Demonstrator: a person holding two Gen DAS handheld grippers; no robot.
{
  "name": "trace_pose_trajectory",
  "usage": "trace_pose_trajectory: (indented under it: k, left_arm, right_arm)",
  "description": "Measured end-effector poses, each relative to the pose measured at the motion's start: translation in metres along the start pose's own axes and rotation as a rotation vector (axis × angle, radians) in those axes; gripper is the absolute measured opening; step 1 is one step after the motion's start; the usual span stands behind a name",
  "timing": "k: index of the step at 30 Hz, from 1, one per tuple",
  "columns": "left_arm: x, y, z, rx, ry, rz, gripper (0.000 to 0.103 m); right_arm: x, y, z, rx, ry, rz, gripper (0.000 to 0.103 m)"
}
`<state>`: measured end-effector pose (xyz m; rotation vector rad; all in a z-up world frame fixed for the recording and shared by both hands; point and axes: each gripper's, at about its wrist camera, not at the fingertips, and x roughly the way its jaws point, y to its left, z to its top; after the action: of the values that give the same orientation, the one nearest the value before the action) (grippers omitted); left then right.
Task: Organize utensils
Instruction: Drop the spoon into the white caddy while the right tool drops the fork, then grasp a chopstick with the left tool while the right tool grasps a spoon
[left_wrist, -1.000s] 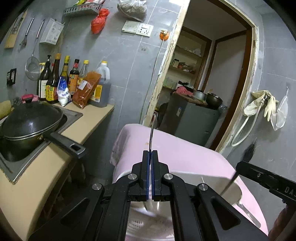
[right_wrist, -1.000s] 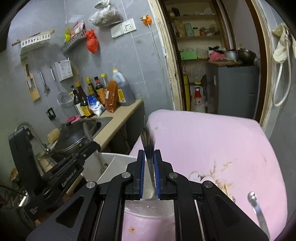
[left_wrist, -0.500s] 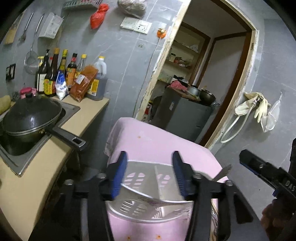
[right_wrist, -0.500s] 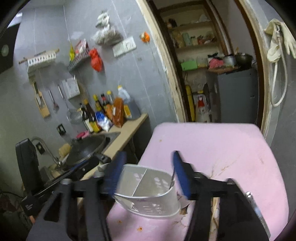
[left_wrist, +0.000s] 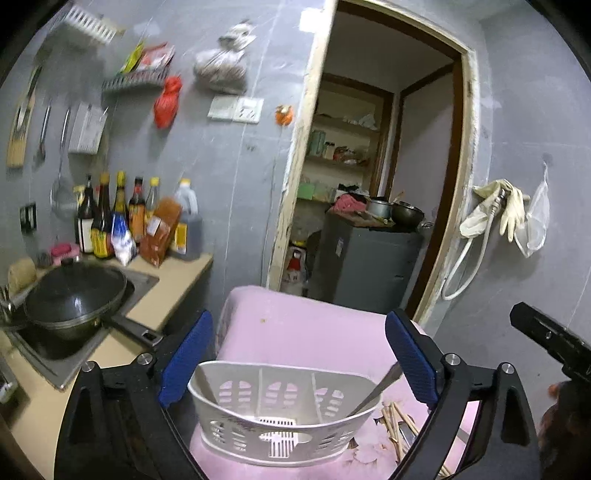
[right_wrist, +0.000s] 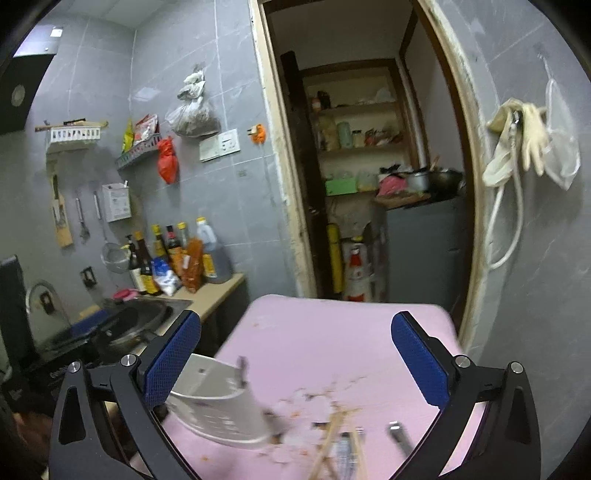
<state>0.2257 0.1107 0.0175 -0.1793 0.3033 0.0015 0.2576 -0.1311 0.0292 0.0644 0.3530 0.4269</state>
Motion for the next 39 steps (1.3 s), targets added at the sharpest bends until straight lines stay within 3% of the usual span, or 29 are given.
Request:
trace_pose_trajectory:
  k: [9,13,21,27,34,39]
  left_arm:
    - [0.008,-0.049,-0.024,0.086,0.032,-0.017,0.091]
    - [0.017,-0.069,-0.046,0.114,0.115,-0.040,0.091]
    - [0.049,-0.111,-0.104,0.179,0.307,-0.043,0.091]
    - [0.078,-0.120,-0.135,0.162,0.434,-0.044,0.089]
    - [0.112,-0.121,-0.160,0.153,0.570,-0.061,0.053]
    - [0.132,-0.125,-0.173,0.160,0.657,-0.087,0.031]
  right_arm:
    - [-0.011,-0.060,-0.015,-0.035,0.054,-0.123,0.103]
    - [-0.007,-0.085,-0.028,-0.032,0.112,-0.159,0.103]
    - [0.025,-0.123,-0.073,-0.014,0.337,-0.155,0.103]
    - [0.044,-0.129,-0.106,-0.035,0.473,-0.096,0.086]
    - [0.057,-0.130,-0.130,-0.042,0.572,-0.027,0.070]
    - [0.063,-0.127,-0.142,-0.060,0.617,0.017,0.068]
